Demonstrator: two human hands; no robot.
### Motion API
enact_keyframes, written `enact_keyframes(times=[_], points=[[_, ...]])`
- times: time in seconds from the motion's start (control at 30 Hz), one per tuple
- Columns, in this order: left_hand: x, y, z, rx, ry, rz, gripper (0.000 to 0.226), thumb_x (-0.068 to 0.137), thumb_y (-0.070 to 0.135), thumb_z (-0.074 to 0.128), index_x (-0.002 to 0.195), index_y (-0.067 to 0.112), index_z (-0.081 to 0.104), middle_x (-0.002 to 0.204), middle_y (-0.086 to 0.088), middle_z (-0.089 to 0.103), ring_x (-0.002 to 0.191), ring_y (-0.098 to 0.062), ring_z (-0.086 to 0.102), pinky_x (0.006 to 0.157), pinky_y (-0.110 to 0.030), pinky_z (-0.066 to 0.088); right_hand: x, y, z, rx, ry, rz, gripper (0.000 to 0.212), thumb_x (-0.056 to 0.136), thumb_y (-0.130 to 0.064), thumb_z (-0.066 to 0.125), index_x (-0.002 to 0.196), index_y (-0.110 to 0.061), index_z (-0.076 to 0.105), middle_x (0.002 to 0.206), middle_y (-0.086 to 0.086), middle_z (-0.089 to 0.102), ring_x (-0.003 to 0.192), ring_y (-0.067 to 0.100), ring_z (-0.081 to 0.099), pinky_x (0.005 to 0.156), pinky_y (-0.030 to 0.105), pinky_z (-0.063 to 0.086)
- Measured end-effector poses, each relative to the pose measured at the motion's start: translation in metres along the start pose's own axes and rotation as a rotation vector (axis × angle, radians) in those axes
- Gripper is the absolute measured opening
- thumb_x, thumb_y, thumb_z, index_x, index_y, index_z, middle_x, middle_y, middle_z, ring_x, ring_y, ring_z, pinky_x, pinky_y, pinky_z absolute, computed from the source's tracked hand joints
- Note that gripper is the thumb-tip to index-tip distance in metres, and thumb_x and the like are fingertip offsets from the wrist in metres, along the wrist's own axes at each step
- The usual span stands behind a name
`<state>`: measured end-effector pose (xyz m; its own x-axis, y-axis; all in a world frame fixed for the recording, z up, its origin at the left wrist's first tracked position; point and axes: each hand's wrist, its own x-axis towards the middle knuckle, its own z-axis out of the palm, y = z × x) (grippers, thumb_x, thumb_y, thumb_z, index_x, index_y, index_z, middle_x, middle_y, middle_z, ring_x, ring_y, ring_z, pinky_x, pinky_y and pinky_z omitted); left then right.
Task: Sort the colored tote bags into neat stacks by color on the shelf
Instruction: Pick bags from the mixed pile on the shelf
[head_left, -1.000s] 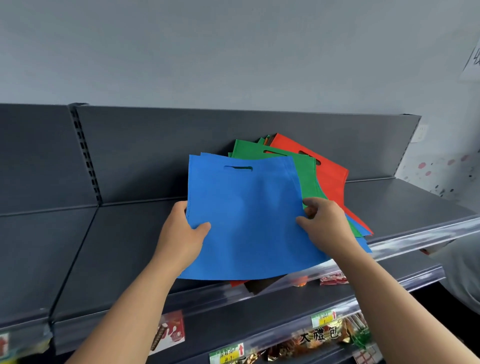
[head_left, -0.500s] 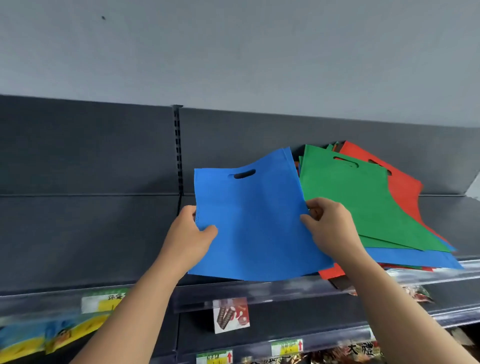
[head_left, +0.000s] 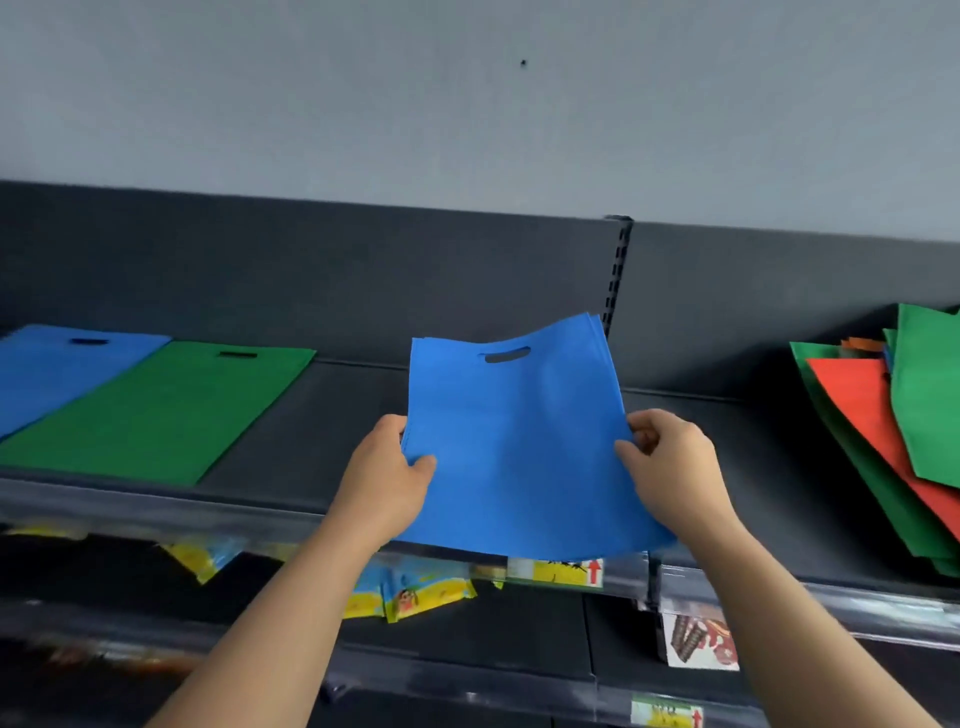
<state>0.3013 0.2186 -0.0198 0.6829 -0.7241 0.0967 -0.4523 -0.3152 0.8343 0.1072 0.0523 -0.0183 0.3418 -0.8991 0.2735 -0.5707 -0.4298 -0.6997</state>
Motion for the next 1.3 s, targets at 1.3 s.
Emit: enact_keyframes(times=[1.3], points=[[0.146,-0.293,-0.411,0.255,0.299,-0.194,0.014,0.095,0.017,0.051,0.109,0.017,0.049,0.098,0.0,0.058,0.081,-0.02,0.058,0.064,-0.035,0.048,-0.008,-0.361,0.415,0.094,-0.249,-0.204,0.013,0.087,-0.017,0.058,0.101,-0.016,0.059,0.079,-0.011,0.055,0.074,0.015,0.055,0.065,0.029,0.043]])
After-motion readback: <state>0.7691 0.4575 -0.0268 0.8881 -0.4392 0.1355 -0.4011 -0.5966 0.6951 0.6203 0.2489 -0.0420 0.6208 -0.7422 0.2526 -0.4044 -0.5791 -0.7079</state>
